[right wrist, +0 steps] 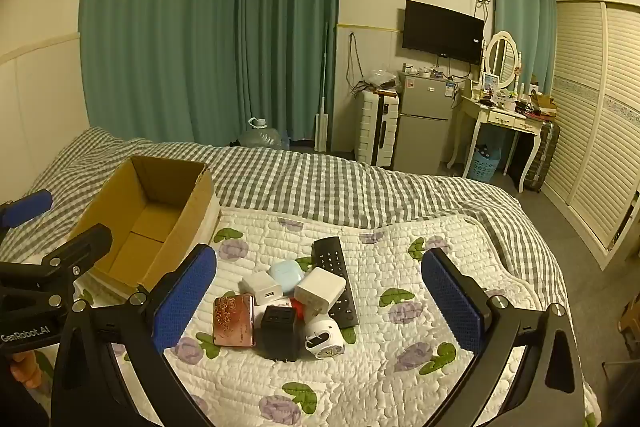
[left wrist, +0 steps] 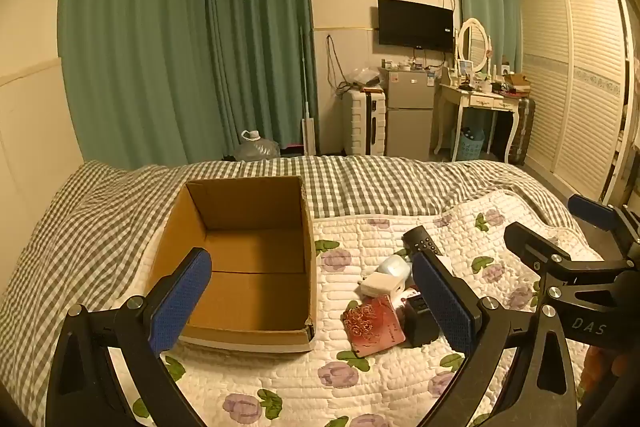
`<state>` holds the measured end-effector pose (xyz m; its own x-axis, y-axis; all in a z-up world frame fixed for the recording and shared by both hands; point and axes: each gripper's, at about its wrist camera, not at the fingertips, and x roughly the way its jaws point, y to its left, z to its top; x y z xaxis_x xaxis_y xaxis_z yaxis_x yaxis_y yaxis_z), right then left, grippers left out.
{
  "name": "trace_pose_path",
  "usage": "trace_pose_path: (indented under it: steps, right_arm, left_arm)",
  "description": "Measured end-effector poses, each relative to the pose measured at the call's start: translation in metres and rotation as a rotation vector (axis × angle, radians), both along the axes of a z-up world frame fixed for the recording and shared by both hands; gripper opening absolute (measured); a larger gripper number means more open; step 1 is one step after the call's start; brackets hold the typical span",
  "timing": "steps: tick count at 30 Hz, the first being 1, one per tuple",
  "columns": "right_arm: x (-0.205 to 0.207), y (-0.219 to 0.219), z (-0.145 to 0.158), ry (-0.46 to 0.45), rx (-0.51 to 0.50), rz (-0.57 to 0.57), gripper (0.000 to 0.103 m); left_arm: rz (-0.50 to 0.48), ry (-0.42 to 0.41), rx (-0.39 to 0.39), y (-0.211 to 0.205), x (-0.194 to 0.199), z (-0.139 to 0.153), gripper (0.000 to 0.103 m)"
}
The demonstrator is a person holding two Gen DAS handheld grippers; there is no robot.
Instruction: Organize rigid objects
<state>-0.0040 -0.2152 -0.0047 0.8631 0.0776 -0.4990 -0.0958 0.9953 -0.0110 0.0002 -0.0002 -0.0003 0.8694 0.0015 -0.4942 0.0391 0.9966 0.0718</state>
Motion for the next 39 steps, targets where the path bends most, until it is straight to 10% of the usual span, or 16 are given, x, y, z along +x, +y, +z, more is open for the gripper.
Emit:
trace_pose_path:
  steps: [39]
  right_arm:
    - [0.002,0.002,-0.009,0.005,0.006,0.006,0.103]
  left_arm:
    - [0.029,0.010,0.003,0.003,0.002,-0.005,0.102]
